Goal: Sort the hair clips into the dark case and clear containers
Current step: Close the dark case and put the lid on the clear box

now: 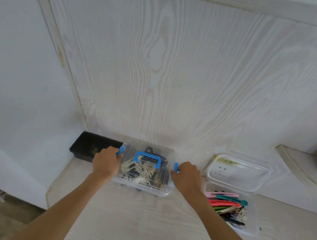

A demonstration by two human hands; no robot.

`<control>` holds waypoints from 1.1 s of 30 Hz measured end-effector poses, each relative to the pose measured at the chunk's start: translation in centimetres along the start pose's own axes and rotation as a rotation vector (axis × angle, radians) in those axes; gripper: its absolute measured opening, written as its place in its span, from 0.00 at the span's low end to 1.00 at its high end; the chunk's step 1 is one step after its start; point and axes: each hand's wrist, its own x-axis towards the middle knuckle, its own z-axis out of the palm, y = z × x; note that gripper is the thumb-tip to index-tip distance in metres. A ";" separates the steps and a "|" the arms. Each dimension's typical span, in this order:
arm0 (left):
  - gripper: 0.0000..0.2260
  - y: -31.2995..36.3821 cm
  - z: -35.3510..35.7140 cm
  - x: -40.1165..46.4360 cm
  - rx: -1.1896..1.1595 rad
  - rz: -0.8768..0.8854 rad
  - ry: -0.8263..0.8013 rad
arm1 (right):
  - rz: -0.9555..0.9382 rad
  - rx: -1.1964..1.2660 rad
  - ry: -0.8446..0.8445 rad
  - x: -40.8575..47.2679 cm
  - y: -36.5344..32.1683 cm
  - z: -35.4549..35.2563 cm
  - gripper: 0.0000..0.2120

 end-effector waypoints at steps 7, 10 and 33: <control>0.14 0.6 0.4 -0.9 -0.083 -0.081 0.015 | 0.004 0.025 0.038 0.2 0.3 0.8 0.11; 0.16 1.3 0.5 -2.1 -0.146 -0.099 0.085 | 0.016 0.088 -0.012 -0.1 1.7 0.4 0.19; 0.23 22.2 8.2 -9.7 -0.218 0.492 -0.184 | 0.160 0.855 -0.069 -2.3 26.5 -11.7 0.22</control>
